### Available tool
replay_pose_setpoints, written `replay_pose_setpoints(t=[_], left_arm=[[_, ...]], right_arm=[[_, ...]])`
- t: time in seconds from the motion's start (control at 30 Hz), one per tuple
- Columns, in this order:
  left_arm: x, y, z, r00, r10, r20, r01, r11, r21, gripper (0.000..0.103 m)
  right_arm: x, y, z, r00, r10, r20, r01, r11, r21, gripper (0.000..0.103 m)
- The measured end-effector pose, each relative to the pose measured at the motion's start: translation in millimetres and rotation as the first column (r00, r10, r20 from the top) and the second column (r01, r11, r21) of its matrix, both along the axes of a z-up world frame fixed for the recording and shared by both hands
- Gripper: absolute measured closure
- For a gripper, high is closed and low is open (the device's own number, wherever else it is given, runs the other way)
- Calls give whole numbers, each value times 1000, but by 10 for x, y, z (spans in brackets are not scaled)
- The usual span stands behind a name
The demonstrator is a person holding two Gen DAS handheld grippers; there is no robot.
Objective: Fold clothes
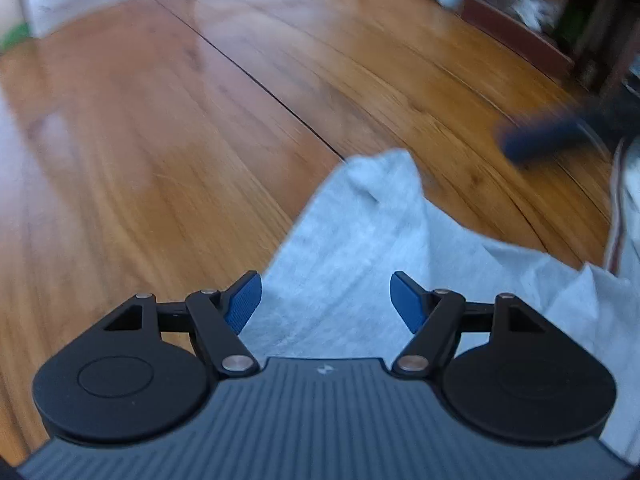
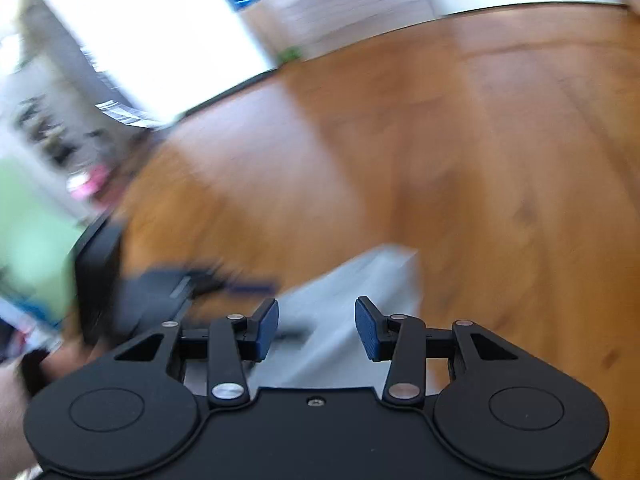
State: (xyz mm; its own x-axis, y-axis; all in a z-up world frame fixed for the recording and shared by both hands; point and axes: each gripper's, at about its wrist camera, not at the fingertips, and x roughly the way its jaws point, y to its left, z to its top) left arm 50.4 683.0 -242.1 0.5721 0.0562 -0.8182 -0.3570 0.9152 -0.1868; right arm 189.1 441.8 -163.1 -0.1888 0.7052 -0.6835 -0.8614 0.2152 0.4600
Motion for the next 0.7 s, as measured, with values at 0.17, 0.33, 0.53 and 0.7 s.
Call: replay_pose_setpoints(t=[0.17, 0.33, 0.53, 0.7], left_arm=[[-110, 84, -19, 999, -47, 14, 48, 996, -75, 57], [-149, 106, -40, 1000, 6, -5, -7, 990, -139, 99], [-226, -114, 135, 1000, 6, 0, -6, 999, 31, 101], [-301, -70, 240, 999, 0, 37, -2, 999, 35, 102]], right_arm=[[294, 628, -187, 998, 50, 35, -43, 986, -161, 42], [295, 1034, -509, 986, 145, 81, -121, 961, -249, 43], [78, 829, -414, 969, 100, 227, -84, 993, -79, 103], [219, 676, -366, 983, 5, 182, 6, 998, -58, 103]])
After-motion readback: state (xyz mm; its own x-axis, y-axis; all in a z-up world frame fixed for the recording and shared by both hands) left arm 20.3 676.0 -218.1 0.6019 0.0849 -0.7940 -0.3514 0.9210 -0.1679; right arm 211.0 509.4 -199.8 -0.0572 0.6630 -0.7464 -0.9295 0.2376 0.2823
